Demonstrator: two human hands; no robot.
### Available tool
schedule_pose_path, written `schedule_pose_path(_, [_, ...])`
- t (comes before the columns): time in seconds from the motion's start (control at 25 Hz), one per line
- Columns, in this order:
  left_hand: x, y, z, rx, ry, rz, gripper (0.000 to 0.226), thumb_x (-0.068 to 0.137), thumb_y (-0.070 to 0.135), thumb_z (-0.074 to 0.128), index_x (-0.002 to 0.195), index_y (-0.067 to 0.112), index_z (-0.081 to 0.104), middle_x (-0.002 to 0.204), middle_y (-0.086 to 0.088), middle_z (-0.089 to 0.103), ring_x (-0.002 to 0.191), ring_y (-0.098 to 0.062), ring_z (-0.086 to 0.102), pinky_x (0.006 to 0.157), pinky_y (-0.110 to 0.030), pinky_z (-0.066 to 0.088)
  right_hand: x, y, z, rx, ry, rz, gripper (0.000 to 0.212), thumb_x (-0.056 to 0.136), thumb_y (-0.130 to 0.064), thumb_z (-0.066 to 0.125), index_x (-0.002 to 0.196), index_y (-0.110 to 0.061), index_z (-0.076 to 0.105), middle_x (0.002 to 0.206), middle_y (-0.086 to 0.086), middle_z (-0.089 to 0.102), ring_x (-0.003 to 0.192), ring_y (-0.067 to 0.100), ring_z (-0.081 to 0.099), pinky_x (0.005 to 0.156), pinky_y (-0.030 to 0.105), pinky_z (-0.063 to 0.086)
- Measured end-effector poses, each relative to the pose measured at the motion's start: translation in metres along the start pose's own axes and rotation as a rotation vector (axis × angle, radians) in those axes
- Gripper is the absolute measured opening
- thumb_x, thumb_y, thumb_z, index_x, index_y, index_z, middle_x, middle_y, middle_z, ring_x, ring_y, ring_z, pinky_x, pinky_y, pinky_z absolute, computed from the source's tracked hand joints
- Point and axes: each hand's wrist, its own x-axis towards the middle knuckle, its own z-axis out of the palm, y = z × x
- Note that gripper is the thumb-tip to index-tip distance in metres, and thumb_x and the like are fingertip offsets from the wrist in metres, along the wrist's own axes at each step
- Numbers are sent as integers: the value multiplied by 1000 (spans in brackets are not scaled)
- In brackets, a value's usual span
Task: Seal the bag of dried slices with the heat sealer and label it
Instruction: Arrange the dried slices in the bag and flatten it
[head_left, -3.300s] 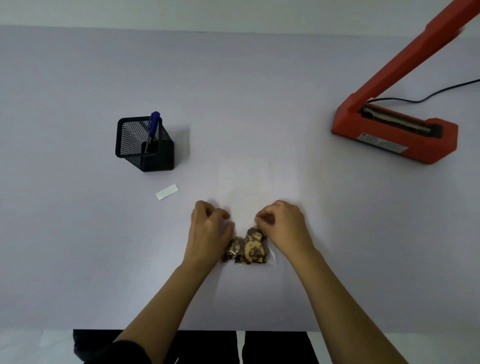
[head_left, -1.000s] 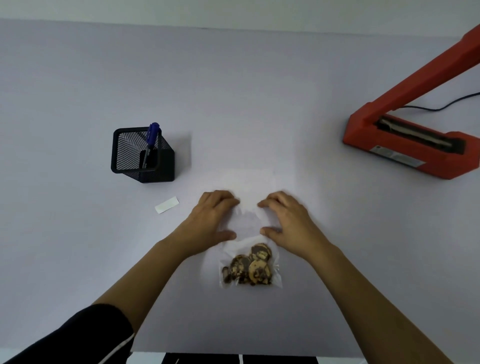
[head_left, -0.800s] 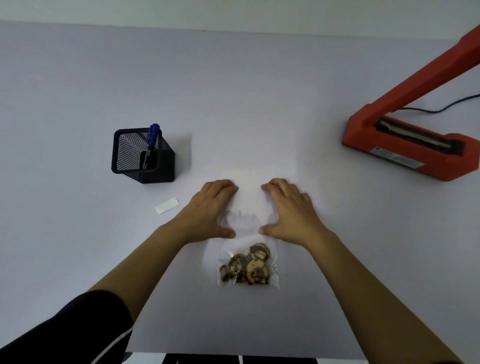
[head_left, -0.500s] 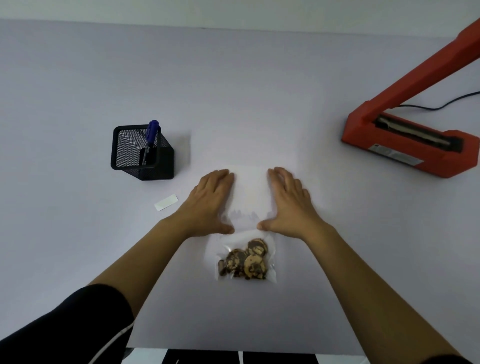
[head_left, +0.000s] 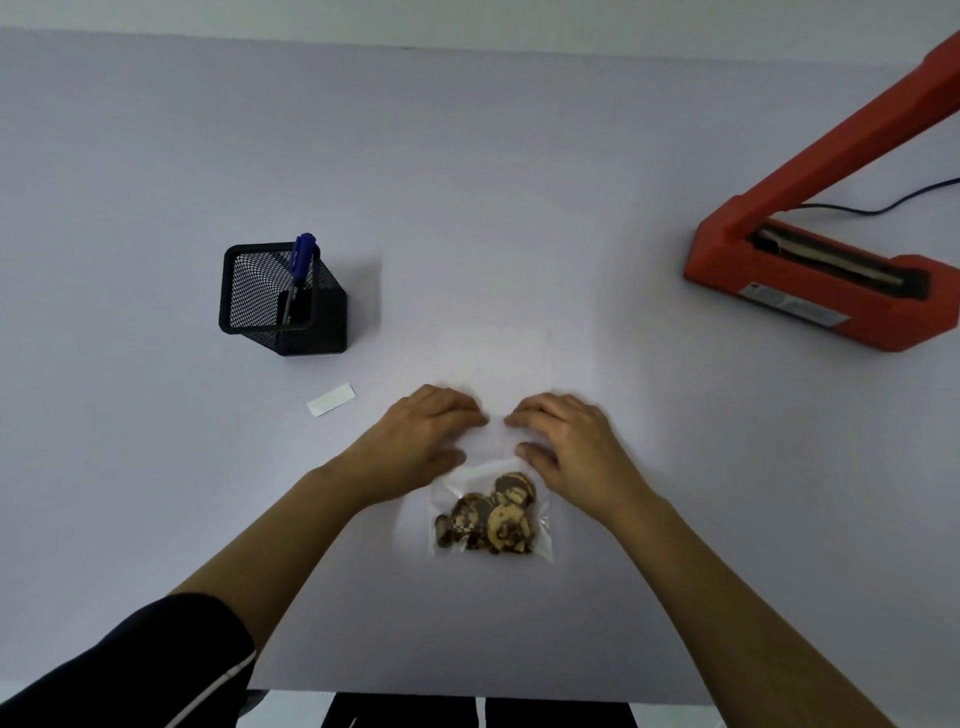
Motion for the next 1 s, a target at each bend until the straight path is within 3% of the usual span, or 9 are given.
schedule_pose_path(0.12, [9, -2, -10, 4, -56, -59, 68, 78, 33, 71, 138, 16, 43, 141, -5, 43, 129, -23, 36, 106, -35, 33, 9, -2, -9, -46, -74, 53, 49, 83, -29, 65, 129, -24, 50, 134, -6, 48, 123, 16, 42, 98, 35, 31])
schedule_pose_path(0.24, [18, -1, -21, 31, -88, -99, 87, 73, 42, 74, 144, 17, 30, 148, -1, 30, 135, -18, 25, 107, -29, 26, 19, -3, -18, -93, -131, 83, 68, 78, -36, 67, 138, -24, 38, 142, -7, 36, 129, 16, 34, 100, 36, 28])
schedule_pose_path(0.48, [33, -4, -29, 170, -173, -169, 118, 60, 57, 76, 149, 17, 9, 154, -2, 12, 141, -21, 10, 114, -36, 17, 41, -5, -26, -191, -252, 163, 105, 64, -43, 77, 146, -21, 15, 152, -2, 14, 135, 22, 21, 104, 42, 28])
schedule_pose_path(0.6, [36, -4, -30, 203, -180, -182, 124, 58, 59, 76, 149, 17, 3, 155, -3, 6, 143, -23, 3, 116, -39, 13, 43, -4, -28, -171, -272, 169, 110, 63, -42, 79, 146, -19, 11, 153, -2, 10, 136, 23, 18, 106, 44, 26])
schedule_pose_path(0.68, [29, -1, -29, 153, -129, -172, 118, 61, 55, 76, 149, 16, 8, 155, -5, 11, 142, -23, 6, 115, -38, 16, 32, -4, -26, -109, -210, 162, 100, 67, -38, 77, 145, -17, 16, 152, 1, 15, 136, 22, 20, 107, 41, 25])
schedule_pose_path(0.76, [15, 4, -22, 88, -25, -110, 94, 68, 41, 76, 144, 15, 28, 146, -7, 30, 133, -24, 27, 109, -37, 29, 15, -6, -19, -44, -77, 93, 74, 74, -26, 73, 136, -16, 35, 140, 4, 35, 126, 22, 35, 101, 38, 32])
schedule_pose_path(0.88, [-3, 9, -2, 78, 78, 117, 34, 77, 15, 67, 111, 14, 64, 113, -8, 61, 100, -26, 57, 79, -42, 52, -4, -10, -2, 3, 42, -64, 26, 78, -8, 66, 102, -16, 61, 102, 1, 62, 94, 20, 54, 82, 38, 47])
schedule_pose_path(1.0, [-10, 4, 8, 54, 74, 201, 18, 84, 15, 59, 97, 15, 72, 99, -4, 69, 89, -22, 63, 76, -31, 53, -6, -5, 5, 53, 28, -69, 12, 82, -7, 65, 90, -15, 69, 92, -2, 66, 86, 17, 57, 78, 37, 50])
